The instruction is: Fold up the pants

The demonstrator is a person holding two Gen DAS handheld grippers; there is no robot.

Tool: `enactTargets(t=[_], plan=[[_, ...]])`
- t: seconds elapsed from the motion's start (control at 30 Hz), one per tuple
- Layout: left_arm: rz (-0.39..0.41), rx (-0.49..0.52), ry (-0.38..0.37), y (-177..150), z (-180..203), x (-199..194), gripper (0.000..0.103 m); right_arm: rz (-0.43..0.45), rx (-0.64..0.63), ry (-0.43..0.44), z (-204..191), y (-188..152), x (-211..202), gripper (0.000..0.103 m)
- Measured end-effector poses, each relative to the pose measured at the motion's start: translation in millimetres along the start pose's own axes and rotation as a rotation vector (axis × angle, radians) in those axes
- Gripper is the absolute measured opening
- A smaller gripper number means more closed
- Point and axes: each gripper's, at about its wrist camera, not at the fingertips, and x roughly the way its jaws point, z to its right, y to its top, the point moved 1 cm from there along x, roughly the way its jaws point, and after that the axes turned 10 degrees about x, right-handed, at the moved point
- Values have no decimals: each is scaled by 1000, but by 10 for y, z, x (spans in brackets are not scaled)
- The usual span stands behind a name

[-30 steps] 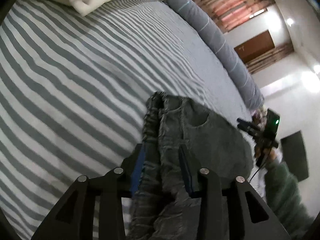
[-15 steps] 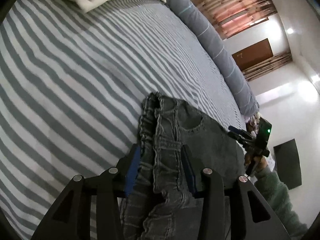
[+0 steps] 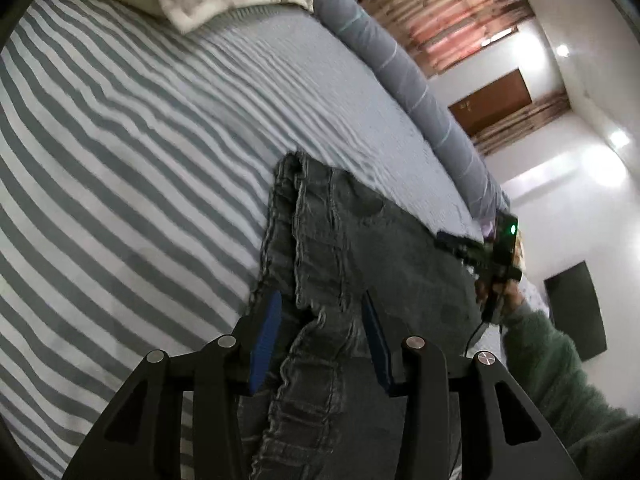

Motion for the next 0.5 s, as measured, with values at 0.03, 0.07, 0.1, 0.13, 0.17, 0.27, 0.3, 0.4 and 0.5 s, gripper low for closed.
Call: enactTargets(t=[0.03, 0.07, 0.1, 0.13, 0.17, 0.27, 0.3, 0.4, 0.5], plan=[[-32, -12, -10, -18, -13, 68, 42, 3, 10, 8, 4, 4, 1, 67], [-53, -22, -23, -29, -21, 123, 42, 9, 20, 16, 7, 4, -3, 67], [-68, -32, -41, -35, -19, 189, 42, 13, 25, 18, 5, 3, -4, 67], [-75, -35, -47, -37, -15, 224, 42, 14, 24, 16, 6, 3, -2, 67], [-77, -34, -51, -25, -2, 251, 42, 12, 21, 12, 4, -1, 3, 67], [-61, -56, -86, 39, -3, 329, 42, 19, 24, 10, 9, 3, -1, 67], [-49, -67, -110, 89, -16, 369, 42, 22, 26, 12, 14, 2, -6, 67], [-22, -88, -140, 262, -54, 481, 42, 38, 43, 17, 39, 8, -15, 67], [-2, -79, -127, 536, -48, 622, 42, 36, 43, 16, 59, 16, 1, 67]])
